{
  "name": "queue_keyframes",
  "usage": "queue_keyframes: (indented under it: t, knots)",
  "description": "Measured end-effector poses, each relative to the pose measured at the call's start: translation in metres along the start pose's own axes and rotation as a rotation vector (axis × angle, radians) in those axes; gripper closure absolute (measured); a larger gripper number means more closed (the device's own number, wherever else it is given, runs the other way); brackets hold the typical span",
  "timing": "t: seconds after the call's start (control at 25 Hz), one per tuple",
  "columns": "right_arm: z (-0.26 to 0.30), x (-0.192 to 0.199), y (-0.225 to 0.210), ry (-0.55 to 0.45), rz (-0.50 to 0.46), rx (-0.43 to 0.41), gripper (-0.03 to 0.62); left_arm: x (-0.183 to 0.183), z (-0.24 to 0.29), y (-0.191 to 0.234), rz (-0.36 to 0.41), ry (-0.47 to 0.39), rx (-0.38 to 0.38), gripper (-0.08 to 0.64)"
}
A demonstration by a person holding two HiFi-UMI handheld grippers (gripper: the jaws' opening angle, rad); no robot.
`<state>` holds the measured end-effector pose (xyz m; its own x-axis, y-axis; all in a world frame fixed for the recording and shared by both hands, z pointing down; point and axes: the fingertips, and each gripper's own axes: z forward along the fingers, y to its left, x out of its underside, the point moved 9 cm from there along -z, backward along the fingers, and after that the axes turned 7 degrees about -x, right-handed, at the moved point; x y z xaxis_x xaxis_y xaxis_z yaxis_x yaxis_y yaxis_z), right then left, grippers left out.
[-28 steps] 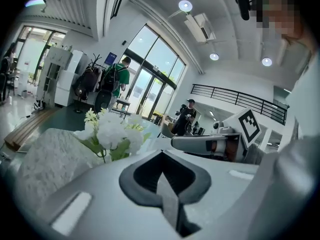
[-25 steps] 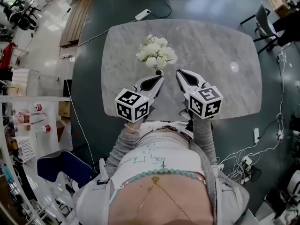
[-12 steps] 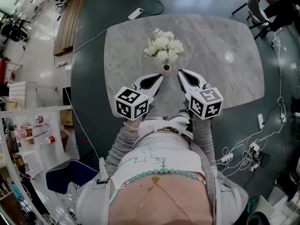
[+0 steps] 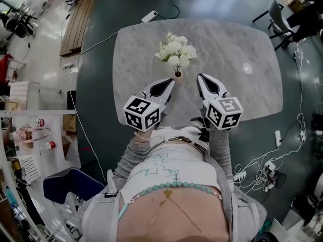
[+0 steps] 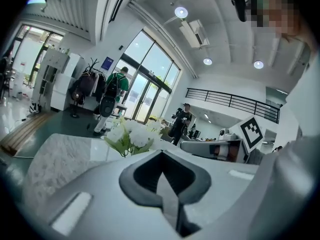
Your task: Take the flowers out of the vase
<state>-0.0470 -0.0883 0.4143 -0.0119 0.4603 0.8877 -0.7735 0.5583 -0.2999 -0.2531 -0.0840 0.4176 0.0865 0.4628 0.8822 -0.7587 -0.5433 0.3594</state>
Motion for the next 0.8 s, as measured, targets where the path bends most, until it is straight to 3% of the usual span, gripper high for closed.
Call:
queue_keyframes:
  t: [0.32,0.8]
  knots:
    - [-0.002,-0.016,-0.016,0.027,-0.043,-0.105,0.580,-0.004,0.005,-0.014,-0.025,-0.017,-0.088,0.560]
    - [-0.009,-0.013,-0.041,0.033,-0.051,-0.139,0.568,0.011,0.003,-0.024,-0.061,-0.038,-0.220,0.560]
